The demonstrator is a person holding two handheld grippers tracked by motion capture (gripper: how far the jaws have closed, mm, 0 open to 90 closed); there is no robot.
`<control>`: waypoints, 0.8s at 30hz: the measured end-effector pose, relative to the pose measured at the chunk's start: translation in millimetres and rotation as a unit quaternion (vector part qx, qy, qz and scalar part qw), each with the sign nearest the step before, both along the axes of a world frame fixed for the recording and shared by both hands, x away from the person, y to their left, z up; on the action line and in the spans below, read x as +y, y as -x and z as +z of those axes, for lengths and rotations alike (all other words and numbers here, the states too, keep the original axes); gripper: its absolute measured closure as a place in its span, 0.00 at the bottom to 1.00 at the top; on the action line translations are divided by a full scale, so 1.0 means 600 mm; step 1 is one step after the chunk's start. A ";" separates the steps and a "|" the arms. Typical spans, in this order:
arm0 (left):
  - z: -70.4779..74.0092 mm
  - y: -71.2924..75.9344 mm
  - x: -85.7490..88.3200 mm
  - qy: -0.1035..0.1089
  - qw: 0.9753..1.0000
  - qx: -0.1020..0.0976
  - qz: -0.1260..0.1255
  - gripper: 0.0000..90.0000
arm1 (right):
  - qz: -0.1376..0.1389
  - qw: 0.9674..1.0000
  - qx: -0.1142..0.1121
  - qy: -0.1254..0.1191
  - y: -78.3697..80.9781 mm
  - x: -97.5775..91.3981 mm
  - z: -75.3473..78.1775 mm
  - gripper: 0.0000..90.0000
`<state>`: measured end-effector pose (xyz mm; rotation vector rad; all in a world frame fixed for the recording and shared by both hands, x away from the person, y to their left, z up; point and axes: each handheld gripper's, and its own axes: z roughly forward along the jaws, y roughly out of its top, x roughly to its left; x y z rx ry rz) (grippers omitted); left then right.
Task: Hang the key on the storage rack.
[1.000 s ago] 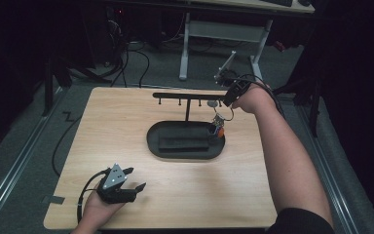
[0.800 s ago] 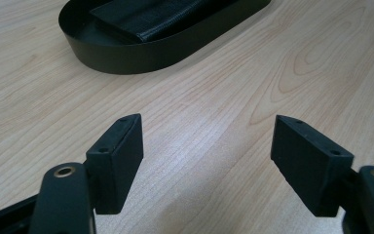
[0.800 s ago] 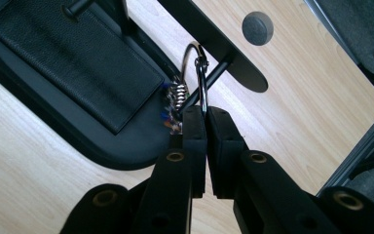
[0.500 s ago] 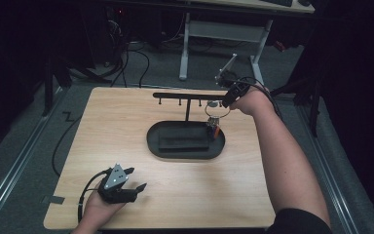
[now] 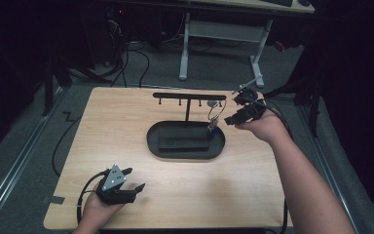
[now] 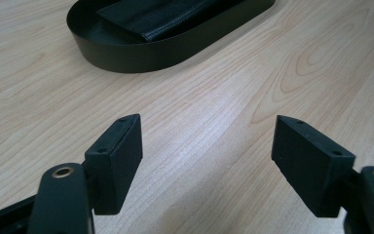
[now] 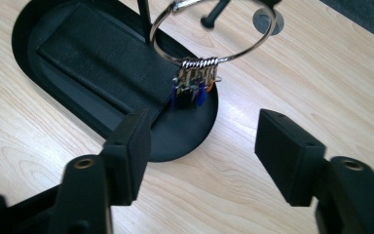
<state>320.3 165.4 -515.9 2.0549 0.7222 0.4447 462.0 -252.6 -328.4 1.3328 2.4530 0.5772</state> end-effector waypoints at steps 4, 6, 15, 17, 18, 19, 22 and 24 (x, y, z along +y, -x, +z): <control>-0.001 0.001 0.001 -0.002 1.000 0.000 0.004 0.31 | -0.013 0.999 -0.027 -0.024 0.027 -0.016 -0.022 0.42; -0.002 0.002 0.001 -0.003 1.000 0.001 0.006 0.31 | -0.018 0.998 -0.046 -0.034 0.041 -0.028 -0.034 0.41; -0.005 0.002 0.003 -0.008 1.000 0.004 0.013 0.31 | -0.037 0.991 -0.104 -0.078 0.101 -0.069 -0.099 0.35; -0.006 0.002 0.004 -0.008 1.000 0.006 0.014 0.31 | -0.032 0.990 -0.116 -0.075 0.113 -0.073 -0.113 0.33; -0.007 0.002 0.004 -0.007 1.000 0.007 0.015 0.31 | -0.032 0.991 -0.107 -0.069 0.117 -0.074 -0.118 0.33; -0.007 0.002 0.005 -0.007 1.000 0.007 0.016 0.31 | -0.035 0.992 -0.103 -0.065 0.120 -0.073 -0.121 0.31; -0.008 0.003 0.005 -0.004 1.000 0.008 0.017 0.31 | -0.052 0.990 -0.123 -0.041 0.138 -0.067 -0.135 0.33; -0.008 0.003 0.005 -0.003 1.000 0.010 0.016 0.31 | -0.048 0.992 -0.113 -0.038 0.149 -0.064 -0.149 0.34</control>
